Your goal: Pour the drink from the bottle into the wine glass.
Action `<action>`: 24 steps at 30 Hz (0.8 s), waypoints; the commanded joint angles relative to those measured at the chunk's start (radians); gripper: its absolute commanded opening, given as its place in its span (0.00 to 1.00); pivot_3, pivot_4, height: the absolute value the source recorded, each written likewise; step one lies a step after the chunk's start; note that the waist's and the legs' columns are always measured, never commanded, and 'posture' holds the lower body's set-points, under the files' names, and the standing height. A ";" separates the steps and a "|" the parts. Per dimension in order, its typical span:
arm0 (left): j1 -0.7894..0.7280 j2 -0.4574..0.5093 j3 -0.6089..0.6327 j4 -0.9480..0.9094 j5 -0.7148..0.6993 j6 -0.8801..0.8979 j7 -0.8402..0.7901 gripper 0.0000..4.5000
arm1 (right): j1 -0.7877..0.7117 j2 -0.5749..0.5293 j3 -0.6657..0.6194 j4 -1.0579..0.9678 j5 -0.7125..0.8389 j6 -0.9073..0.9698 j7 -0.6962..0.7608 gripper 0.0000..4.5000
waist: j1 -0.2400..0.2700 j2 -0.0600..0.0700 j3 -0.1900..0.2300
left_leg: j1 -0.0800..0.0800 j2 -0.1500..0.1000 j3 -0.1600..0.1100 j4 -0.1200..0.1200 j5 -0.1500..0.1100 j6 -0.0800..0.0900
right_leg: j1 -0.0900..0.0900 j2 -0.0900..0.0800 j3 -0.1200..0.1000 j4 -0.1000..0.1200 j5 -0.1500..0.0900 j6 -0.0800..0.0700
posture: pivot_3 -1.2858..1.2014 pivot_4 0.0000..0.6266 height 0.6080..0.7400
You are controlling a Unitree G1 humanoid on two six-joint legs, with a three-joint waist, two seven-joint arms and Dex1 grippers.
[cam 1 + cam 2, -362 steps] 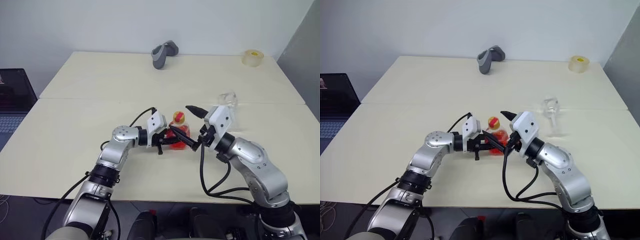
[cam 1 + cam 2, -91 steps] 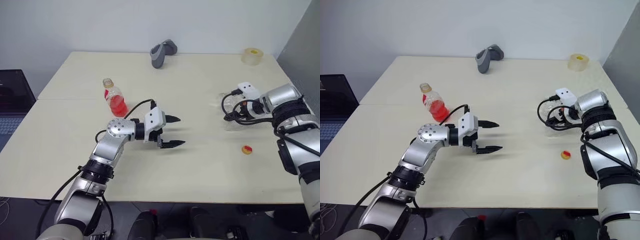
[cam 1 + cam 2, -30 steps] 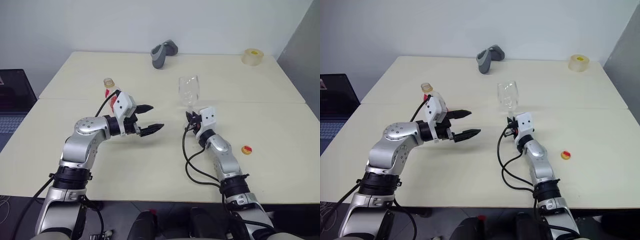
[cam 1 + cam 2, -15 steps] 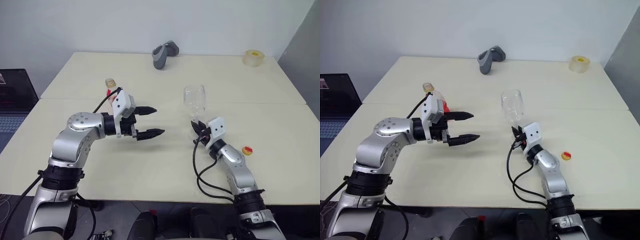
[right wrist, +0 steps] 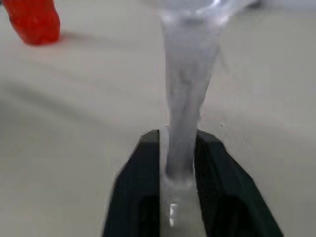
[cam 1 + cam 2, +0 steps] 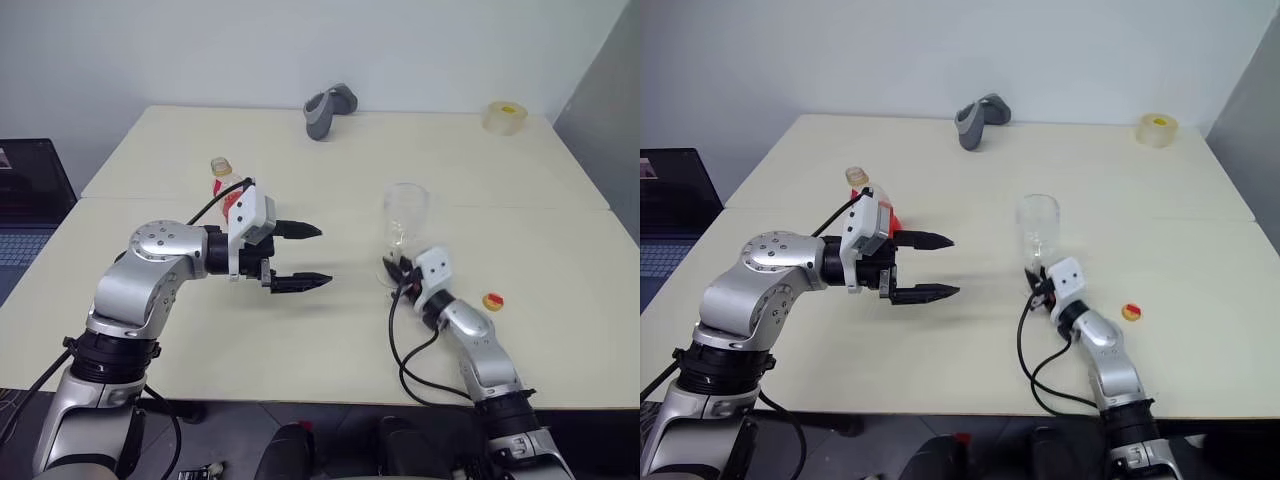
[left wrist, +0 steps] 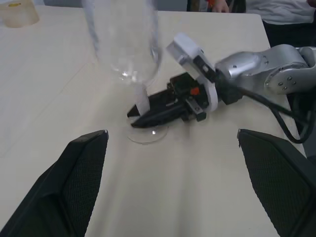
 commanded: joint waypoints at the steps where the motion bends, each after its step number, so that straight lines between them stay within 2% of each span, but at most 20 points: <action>1: -0.007 -0.001 0.012 -0.032 -0.010 -0.014 0.015 1.00 | 0.012 -0.008 0.009 0.022 -0.007 0.024 0.000 0.54 | 0.000 0.000 0.000 | 0.001 0.000 0.000 0.000 0.000 0.000 | 0.001 0.000 0.000 0.000 0.000 0.000 | 0.52 0.24 1.00; 7: 0.005 -0.006 0.020 -0.039 -0.011 -0.019 0.040 1.00 | 0.006 -0.020 0.009 0.010 -0.004 0.028 0.007 0.99 | 0.000 0.000 0.000 | 0.001 0.000 0.000 -0.001 0.000 0.000 | 0.002 0.000 0.000 0.000 0.000 0.000 | 0.52 0.24 1.00; 16: 0.021 -0.017 0.027 -0.054 -0.014 -0.033 0.082 1.00 | 0.027 -0.084 -0.008 -0.083 0.024 0.077 0.045 0.99 | 0.004 0.000 0.000 | 0.002 -0.001 -0.001 -0.001 0.000 0.000 | 0.004 0.000 -0.001 -0.003 0.000 0.000 | 0.52 0.24 1.00; 24: 0.036 -0.022 0.021 -0.059 -0.009 -0.046 0.099 1.00 | 0.028 -0.065 -0.023 -0.117 0.074 0.106 0.041 0.99 | 0.002 0.000 0.000 | 0.003 0.000 -0.001 -0.001 0.000 0.000 | 0.004 0.000 -0.001 -0.003 0.000 0.000 | 0.52 0.24 1.00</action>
